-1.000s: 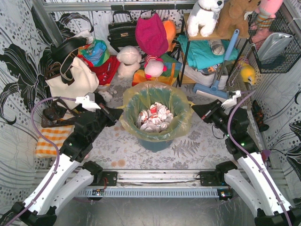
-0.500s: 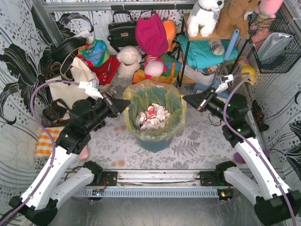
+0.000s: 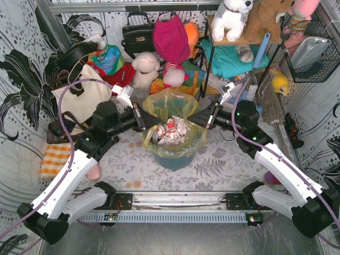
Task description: Tie the trash bag
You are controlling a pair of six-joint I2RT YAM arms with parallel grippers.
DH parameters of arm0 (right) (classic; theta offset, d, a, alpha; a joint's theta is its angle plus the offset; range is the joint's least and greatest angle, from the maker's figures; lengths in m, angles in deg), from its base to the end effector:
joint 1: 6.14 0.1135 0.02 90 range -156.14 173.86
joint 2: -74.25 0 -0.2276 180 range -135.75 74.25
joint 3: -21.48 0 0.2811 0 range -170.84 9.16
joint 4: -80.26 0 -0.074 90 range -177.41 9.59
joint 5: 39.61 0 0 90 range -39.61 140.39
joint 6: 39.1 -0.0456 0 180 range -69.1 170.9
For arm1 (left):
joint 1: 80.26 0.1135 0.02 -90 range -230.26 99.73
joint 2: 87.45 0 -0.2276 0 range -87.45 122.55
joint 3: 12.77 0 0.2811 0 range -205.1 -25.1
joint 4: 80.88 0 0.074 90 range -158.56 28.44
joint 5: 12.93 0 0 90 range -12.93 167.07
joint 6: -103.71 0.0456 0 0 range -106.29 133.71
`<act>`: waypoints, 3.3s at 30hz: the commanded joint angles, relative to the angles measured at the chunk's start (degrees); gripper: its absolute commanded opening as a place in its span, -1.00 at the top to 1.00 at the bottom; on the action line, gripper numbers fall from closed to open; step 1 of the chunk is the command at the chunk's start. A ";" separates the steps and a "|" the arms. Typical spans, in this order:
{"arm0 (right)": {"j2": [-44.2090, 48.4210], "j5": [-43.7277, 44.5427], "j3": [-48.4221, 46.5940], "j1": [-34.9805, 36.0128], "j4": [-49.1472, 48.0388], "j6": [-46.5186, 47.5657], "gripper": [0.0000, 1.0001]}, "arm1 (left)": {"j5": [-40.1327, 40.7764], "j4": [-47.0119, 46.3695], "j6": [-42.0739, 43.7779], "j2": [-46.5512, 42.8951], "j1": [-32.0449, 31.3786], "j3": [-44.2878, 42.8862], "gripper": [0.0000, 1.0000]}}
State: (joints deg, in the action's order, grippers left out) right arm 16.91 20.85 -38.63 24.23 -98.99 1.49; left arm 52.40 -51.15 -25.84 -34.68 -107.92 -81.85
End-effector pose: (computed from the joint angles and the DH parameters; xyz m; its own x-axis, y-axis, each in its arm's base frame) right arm 0.2402 0.1668 0.3227 -0.6371 0.3924 -0.6634 -0.5859 0.3128 0.7476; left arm 0.2253 -0.1396 0.3469 -0.6561 -0.3094 -0.6883 0.4717 0.5439 -0.6941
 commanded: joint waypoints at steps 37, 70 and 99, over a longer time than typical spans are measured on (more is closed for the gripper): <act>22.12 24.49 3.56 0.33 30.43 6.14 1.00 | 9.01 9.32 13.72 -25.40 -0.11 10.52 0.89; 7.52 17.57 -13.08 0.33 10.28 7.07 1.00 | 8.14 -9.62 13.31 -9.12 -0.11 -2.71 0.90; 14.92 12.32 16.54 0.33 9.99 -10.02 0.07 | -15.49 -24.95 1.56 1.52 -0.11 -3.20 0.85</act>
State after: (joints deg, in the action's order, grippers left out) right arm 30.72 34.97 -22.74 24.45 -83.18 -5.94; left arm 40.34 -70.03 -22.04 -34.03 -107.99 -83.05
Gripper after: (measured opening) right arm 0.471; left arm 0.077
